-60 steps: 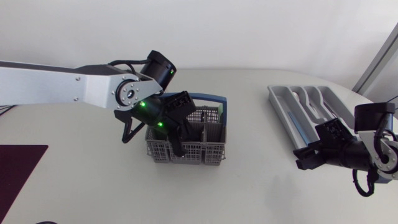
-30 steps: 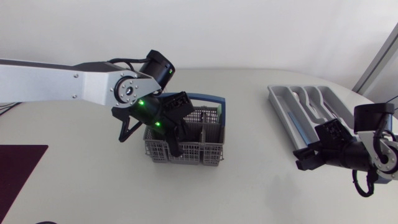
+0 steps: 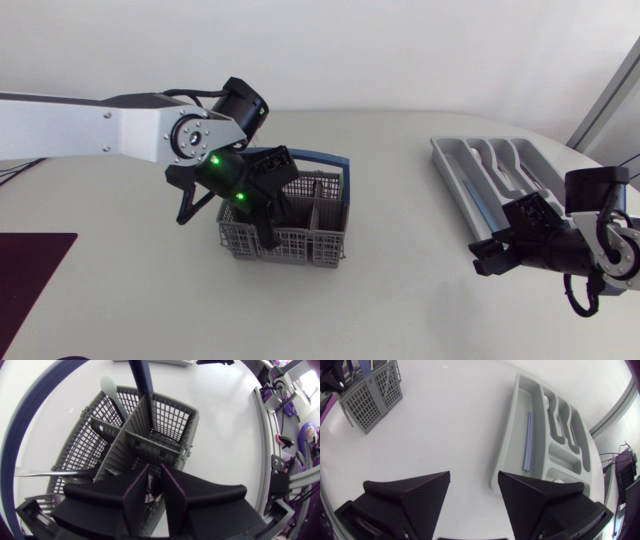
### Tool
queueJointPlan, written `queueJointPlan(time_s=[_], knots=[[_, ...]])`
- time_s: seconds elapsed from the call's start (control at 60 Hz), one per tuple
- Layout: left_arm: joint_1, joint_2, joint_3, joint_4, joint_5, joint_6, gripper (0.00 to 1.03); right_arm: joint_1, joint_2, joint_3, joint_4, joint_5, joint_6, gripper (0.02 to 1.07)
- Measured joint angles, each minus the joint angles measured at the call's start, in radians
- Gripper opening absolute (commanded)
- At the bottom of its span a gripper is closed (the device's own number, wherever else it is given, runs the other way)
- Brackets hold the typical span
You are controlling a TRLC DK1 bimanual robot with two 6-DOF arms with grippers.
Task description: Unload the cutlery basket into the drawer organizer.
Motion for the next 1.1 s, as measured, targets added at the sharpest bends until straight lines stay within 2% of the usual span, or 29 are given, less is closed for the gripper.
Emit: queueJointPlan(time_s=[0.317,0.4,0.633,0.717,0.967,1.1], knots=[[0.023,-0.018,0.0,-0.004,-0.009,0.006,0.33,0.0,0.002,-0.014,0.014,0.003,0.0,0.72],[0.029,-0.022,0.0,-0.004,-0.012,0.009,0.39,0.001,0.007,-0.014,0.021,0.003,0.0,0.72],[0.03,-0.026,-0.011,0.01,-0.012,0.01,0.43,0.005,0.011,-0.018,0.025,0.003,0.0,0.72],[0.03,-0.047,-0.063,0.086,-0.012,0.009,0.46,0.005,0.011,-0.019,0.025,0.003,0.0,0.72],[0.026,-0.103,-0.272,0.417,-0.012,-0.037,0.46,0.013,0.011,-0.019,0.025,0.008,0.0,0.72],[0.019,-0.129,-0.34,0.538,-0.019,-0.076,0.49,0.029,0.011,-0.019,0.025,0.023,0.001,0.72]])
